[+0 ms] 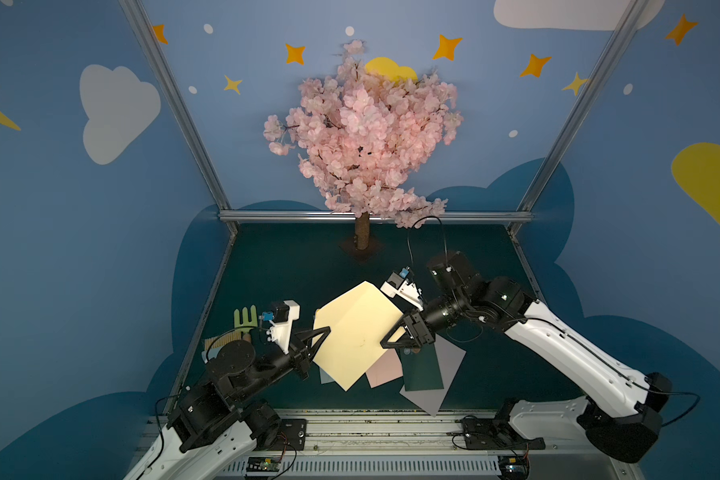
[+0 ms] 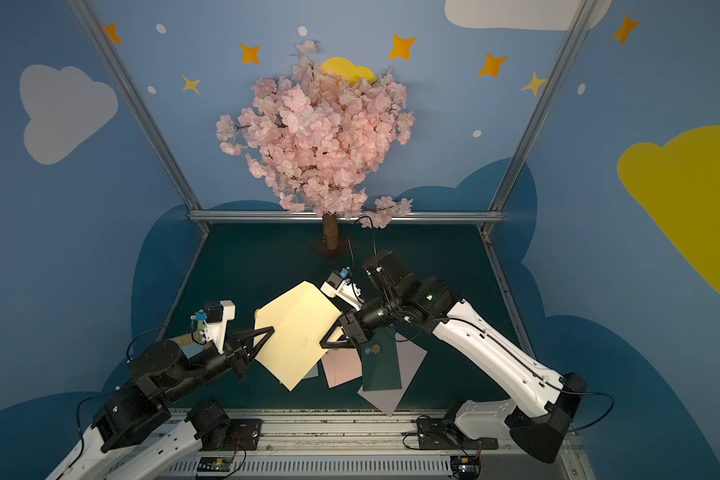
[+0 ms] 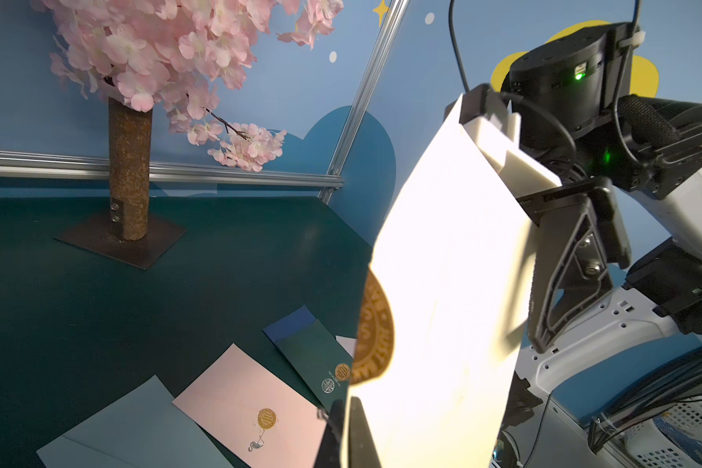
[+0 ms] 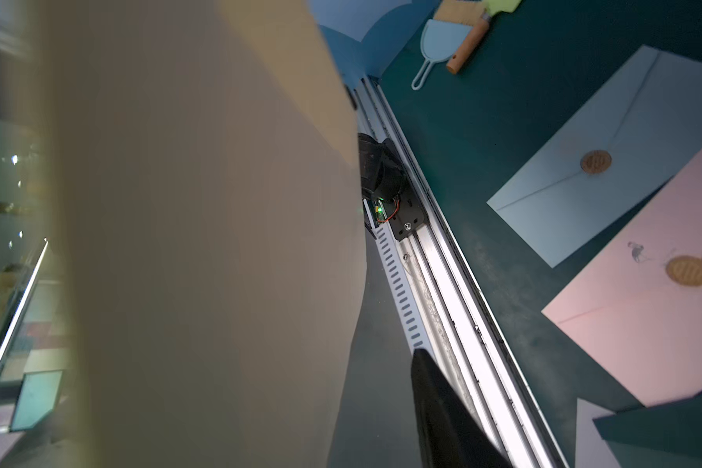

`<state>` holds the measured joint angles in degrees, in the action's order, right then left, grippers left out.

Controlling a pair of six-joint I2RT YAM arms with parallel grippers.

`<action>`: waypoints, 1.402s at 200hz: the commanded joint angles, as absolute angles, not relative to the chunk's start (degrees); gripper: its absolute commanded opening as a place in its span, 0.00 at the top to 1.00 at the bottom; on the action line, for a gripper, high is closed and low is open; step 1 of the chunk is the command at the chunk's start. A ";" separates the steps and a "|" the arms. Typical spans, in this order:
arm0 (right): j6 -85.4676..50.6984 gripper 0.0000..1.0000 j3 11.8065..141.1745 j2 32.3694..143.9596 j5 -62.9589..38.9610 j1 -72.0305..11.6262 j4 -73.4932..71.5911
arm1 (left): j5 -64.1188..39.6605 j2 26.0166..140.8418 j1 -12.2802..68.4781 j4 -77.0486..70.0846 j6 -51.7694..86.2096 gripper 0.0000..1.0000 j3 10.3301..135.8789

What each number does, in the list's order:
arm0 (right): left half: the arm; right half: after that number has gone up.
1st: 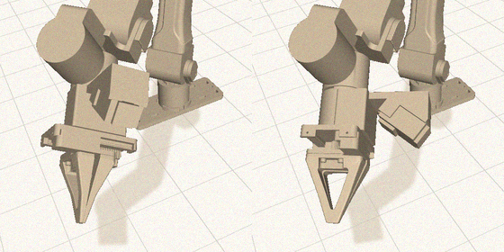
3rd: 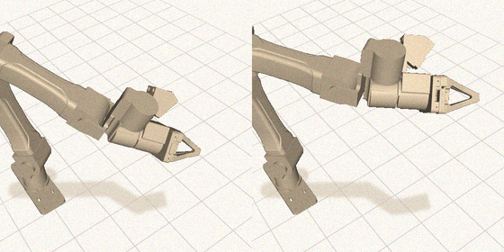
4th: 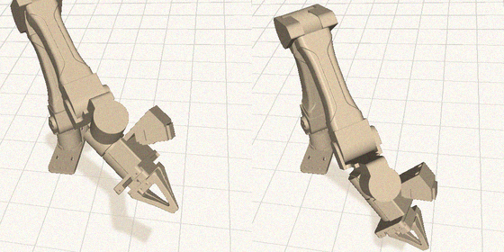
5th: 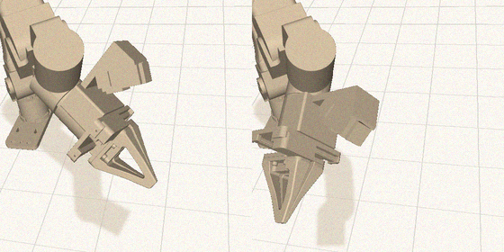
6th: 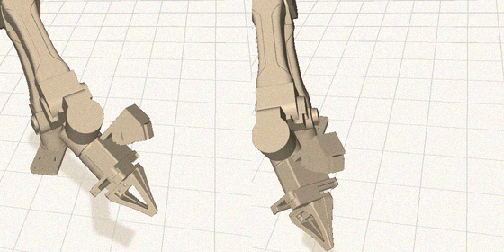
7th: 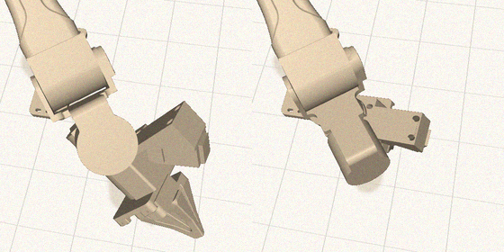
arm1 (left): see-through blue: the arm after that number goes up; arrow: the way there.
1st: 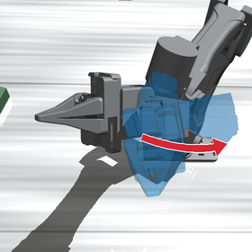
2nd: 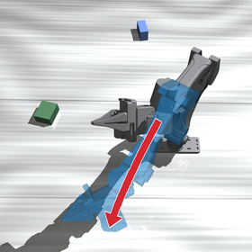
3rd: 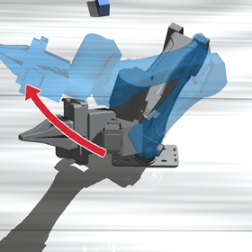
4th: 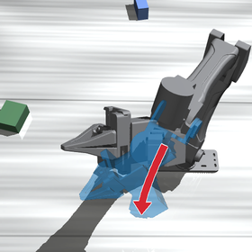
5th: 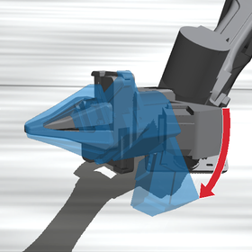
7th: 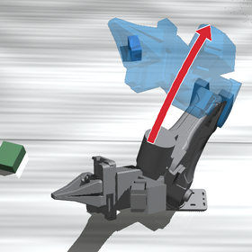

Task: Open the envelope
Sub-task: Place the envelope at the center of the board.

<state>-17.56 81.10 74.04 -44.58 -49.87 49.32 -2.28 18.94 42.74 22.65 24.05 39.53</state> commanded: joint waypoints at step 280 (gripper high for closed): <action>-25.31 0.36 79.32 78.48 -10.89 -51.06 45.00 | -4.48 43.29 5.18 14.00 35.24 0.97 41.61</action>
<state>-25.67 81.32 79.85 -12.36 -50.85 44.56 14.68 36.95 14.55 23.03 32.84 39.42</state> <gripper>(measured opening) 0.642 0.051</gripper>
